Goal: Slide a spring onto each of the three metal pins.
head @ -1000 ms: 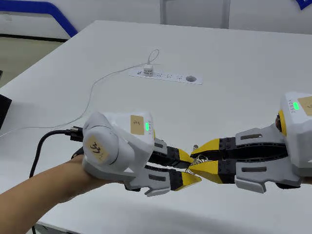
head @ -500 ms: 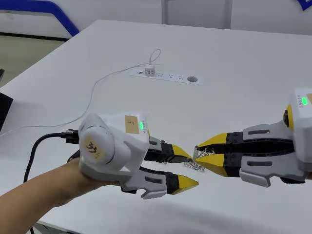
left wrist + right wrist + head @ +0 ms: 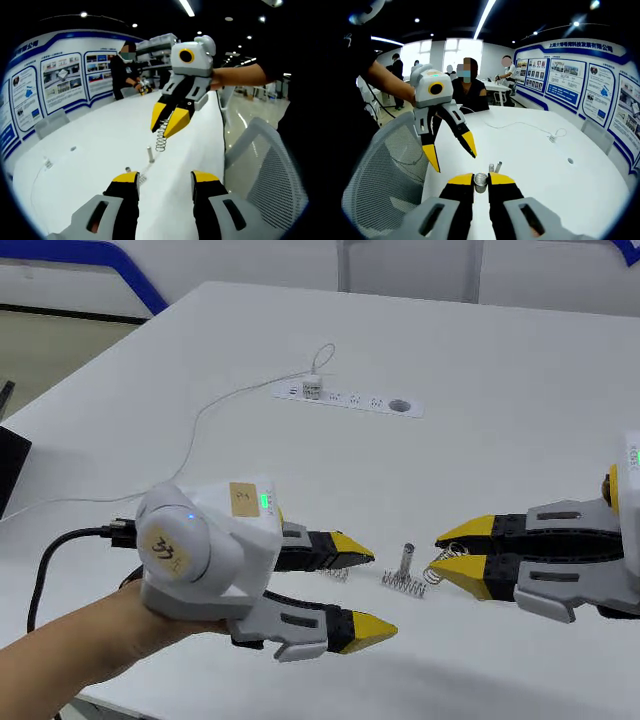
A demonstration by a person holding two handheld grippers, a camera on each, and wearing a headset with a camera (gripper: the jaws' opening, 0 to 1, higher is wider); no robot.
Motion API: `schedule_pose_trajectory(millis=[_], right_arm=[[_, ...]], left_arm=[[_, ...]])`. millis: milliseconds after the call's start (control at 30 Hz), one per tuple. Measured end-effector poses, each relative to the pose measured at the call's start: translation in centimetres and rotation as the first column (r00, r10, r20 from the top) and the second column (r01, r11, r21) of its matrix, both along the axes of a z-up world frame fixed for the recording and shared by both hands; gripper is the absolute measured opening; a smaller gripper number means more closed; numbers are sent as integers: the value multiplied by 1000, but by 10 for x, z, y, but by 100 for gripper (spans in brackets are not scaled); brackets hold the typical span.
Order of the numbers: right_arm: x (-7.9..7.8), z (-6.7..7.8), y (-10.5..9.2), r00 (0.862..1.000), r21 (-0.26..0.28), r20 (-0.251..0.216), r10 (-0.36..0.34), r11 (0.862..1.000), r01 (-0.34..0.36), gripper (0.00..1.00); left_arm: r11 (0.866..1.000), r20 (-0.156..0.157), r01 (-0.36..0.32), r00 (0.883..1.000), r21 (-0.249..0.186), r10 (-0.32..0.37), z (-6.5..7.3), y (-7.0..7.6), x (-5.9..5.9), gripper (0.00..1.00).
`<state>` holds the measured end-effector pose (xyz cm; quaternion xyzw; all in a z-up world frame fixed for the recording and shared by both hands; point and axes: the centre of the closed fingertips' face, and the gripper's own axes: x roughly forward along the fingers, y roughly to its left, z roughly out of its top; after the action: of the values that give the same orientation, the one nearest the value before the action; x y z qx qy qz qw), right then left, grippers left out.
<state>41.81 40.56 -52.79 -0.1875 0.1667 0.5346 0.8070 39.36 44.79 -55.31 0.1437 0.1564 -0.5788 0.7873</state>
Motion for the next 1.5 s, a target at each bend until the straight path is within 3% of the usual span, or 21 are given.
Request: schedule_pose_trajectory(millis=[133, 300, 467, 667, 967, 1267, 1500], right_arm=[[10, -4, -14, 999, 0, -9, -52, 999, 52, 11], [25, -10, -34, 991, -2, -15, -133, 991, 133, 11], [38, -20, -53, 979, -19, -26, -204, 979, 203, 11], [50, -28, -66, 961, -15, -40, -273, 962, 272, 11], [62, -42, -77, 944, -24, -61, -324, 946, 323, 11], [73, -59, -85, 917, -23, -110, -384, 923, 383, 11], [73, -69, -85, 909, -36, -137, -394, 919, 393, 11]], left_arm=[[1000, 7, -30, 1000, -6, 30, -1, 8, 3, 48], [998, -6, -61, 998, -10, 61, -3, 16, 5, 52], [996, -28, -85, 996, -21, 84, -4, 21, 8, 52], [994, -23, -105, 994, -34, 104, -2, 24, 12, 56], [990, -36, -129, 991, -47, 128, -2, 28, 19, 60], [986, -51, -154, 987, -59, 151, -5, 33, 26, 73], [981, -72, -186, 981, -48, 183, -11, 39, 31, 82]])
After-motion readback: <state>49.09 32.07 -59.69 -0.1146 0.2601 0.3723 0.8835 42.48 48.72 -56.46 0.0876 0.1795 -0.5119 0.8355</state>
